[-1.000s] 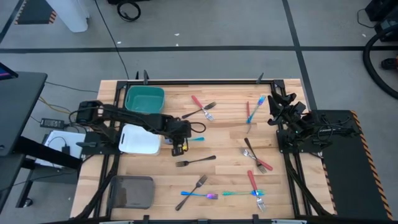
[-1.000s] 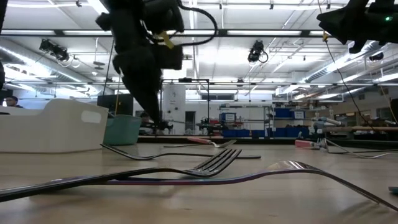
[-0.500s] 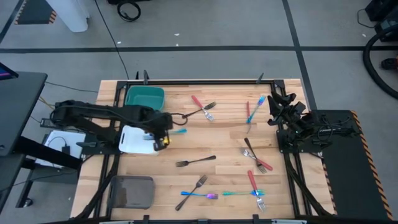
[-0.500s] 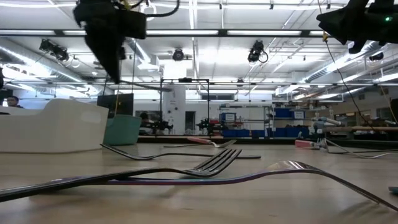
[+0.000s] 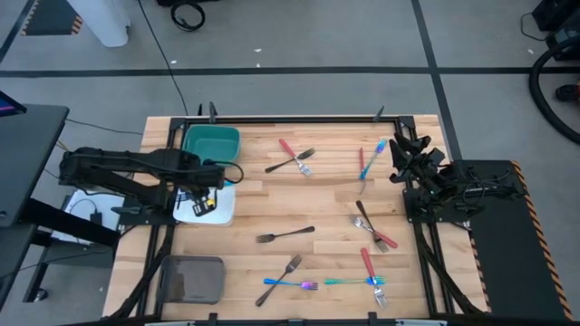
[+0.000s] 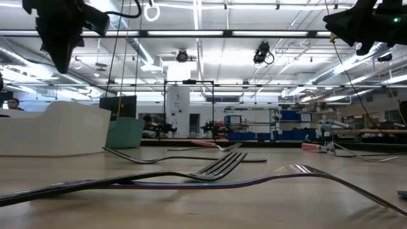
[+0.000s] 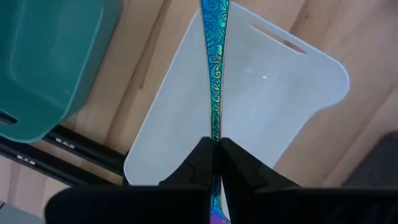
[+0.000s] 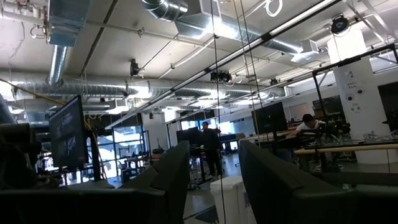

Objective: Sort silverware by color (type)
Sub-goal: Put the blue fork into the white bin, then put the black fork into the black bin

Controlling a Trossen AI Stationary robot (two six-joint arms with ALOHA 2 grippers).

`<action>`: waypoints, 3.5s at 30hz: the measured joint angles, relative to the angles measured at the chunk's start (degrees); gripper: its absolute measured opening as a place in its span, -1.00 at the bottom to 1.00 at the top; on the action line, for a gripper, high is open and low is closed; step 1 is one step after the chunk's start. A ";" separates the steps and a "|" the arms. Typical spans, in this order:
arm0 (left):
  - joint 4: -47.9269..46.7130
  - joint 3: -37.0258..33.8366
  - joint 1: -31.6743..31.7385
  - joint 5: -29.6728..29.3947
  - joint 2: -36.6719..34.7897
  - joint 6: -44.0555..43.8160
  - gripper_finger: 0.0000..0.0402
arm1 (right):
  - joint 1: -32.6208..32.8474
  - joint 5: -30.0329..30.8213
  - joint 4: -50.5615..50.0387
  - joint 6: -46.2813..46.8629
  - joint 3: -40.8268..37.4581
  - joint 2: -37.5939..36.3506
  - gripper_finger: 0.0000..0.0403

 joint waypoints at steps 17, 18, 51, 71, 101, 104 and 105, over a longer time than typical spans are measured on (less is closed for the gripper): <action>3.29 -9.86 -0.99 7.12 -1.08 -3.83 -0.88 | 0.00 -0.13 -0.21 0.48 0.00 0.00 -0.26; 3.76 -11.44 -0.97 7.11 -1.08 -3.82 -0.88 | 0.00 -0.13 -0.21 0.48 0.00 0.00 -0.26; 31.01 -23.78 4.01 0.66 -1.08 0.85 -0.46 | 0.00 -0.13 0.71 0.09 0.00 0.00 -0.26; 37.86 -8.68 4.01 0.68 -1.06 2.49 -0.46 | 0.00 -5.49 -1.56 6.47 0.00 0.00 -0.26; 64.07 -8.79 1.31 4.07 10.72 17.75 -0.46 | 5.68 -10.97 -6.70 11.84 12.27 25.16 -0.26; 61.58 -8.76 -0.62 9.09 10.57 17.70 -0.46 | 6.49 -7.14 -10.25 11.35 15.30 28.36 -0.26; 60.99 -8.76 -1.25 10.28 10.31 17.24 -0.46 | 6.77 -5.89 -12.25 11.00 16.39 29.16 -0.26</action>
